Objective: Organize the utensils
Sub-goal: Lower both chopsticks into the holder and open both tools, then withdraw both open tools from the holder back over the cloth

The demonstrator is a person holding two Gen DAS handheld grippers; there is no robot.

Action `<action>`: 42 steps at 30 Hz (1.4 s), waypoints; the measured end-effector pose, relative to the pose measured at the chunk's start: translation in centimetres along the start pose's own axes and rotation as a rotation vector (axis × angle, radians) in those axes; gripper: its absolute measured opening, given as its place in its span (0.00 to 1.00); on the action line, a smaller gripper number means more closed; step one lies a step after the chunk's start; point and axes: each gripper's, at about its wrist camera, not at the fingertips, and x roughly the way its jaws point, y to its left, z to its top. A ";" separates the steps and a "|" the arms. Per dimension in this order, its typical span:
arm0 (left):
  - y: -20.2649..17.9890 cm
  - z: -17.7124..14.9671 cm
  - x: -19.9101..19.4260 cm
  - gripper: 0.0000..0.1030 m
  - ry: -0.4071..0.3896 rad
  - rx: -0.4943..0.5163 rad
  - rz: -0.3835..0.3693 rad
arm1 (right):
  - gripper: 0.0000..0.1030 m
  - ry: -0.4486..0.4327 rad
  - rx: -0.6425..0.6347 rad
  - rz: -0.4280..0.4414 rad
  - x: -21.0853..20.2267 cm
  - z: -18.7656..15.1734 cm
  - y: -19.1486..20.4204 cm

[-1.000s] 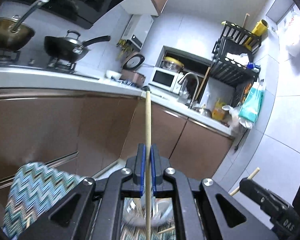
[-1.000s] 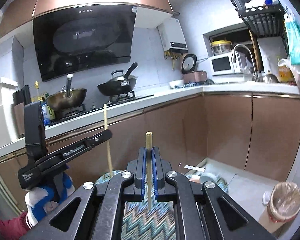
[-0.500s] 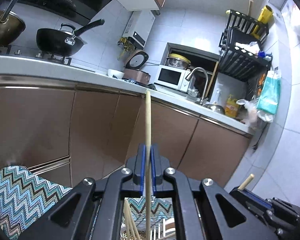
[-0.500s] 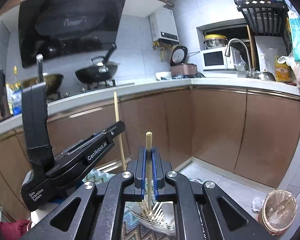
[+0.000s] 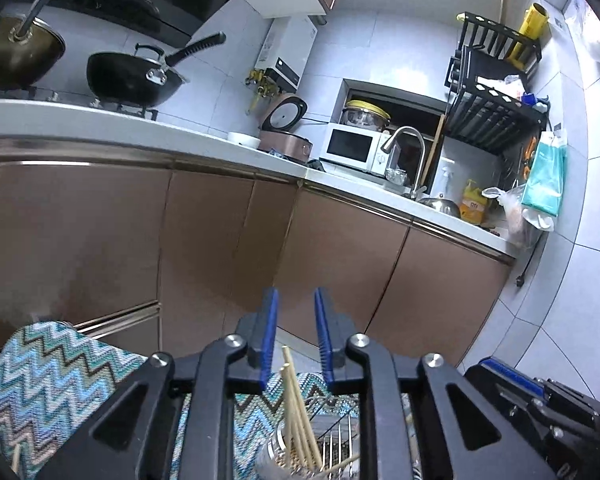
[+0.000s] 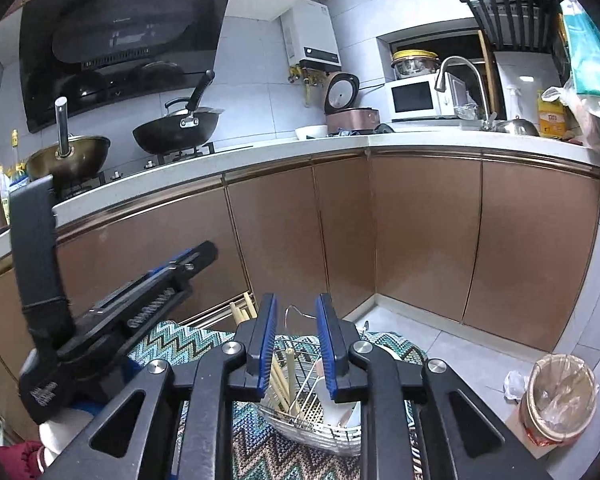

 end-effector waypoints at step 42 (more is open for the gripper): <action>5.5 1.3 -37.3 0.65 -0.135 0.122 0.340 | 1.00 -0.262 0.017 -0.148 -24.0 -3.9 12.5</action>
